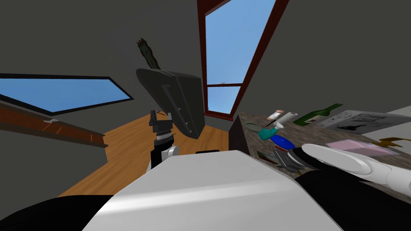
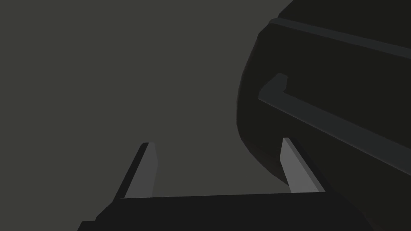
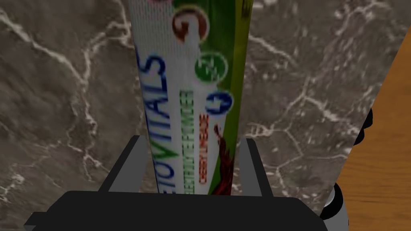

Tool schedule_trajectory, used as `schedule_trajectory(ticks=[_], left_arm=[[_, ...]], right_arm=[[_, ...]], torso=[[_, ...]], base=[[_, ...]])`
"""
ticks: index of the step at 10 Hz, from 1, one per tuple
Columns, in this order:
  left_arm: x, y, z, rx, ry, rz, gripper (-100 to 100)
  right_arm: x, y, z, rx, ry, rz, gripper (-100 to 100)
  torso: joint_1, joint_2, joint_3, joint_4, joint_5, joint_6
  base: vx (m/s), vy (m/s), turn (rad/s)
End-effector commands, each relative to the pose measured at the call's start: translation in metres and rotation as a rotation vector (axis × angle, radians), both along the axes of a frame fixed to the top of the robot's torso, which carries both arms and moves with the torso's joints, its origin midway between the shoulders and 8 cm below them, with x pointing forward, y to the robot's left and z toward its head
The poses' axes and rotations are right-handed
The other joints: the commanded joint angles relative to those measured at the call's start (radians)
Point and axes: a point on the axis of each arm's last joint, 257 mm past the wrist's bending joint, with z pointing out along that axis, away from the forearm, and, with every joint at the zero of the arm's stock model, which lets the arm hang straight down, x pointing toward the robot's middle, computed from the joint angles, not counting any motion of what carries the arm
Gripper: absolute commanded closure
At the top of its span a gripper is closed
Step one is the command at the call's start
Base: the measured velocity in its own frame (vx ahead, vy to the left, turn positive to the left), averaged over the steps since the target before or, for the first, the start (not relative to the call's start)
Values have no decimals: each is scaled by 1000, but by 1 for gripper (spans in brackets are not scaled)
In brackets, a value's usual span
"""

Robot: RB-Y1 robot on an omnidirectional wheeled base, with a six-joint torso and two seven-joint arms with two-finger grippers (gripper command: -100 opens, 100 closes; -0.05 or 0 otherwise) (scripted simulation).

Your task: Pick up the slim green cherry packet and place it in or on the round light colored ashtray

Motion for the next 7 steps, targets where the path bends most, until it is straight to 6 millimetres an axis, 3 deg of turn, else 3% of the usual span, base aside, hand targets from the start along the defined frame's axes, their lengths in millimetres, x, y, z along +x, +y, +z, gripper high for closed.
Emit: schedule_trajectory(ticks=[1, 2, 3, 4, 6, 7], left_arm=[[0, 0, 0, 0, 0, 0, 0], [0, 0, 0, 0, 0, 0, 0], [0, 0, 0, 0, 0, 0, 0], [0, 0, 0, 0, 0, 0, 0], [0, 0, 0, 0, 0, 0, 0], [0, 0, 0, 0, 0, 0, 0]], right_arm=[[12, 3, 10, 1, 1, 12, 100], [9, 1, 6, 0, -1, 9, 100], [10, 1, 7, 0, 0, 8, 0], [36, -10, 24, -33, -33, 36, 100], [60, -19, 43, -63, -58, 67, 100], [60, -19, 43, -63, -58, 67, 100]], torso=[[0, 0, 0, 0, 0, 0], [0, 1, 1, 0, 0, 0], [0, 0, 0, 0, -1, 0], [0, 0, 0, 0, -1, 0], [5, 4, 3, 1, 1, 0], [7, 3, 2, 2, 2, -1]], base=[[-35, -10, -114], [-15, -5, -11], [0, 0, 0], [-61, 39, -137], [-70, 79, -147], [-14, 67, -51]])
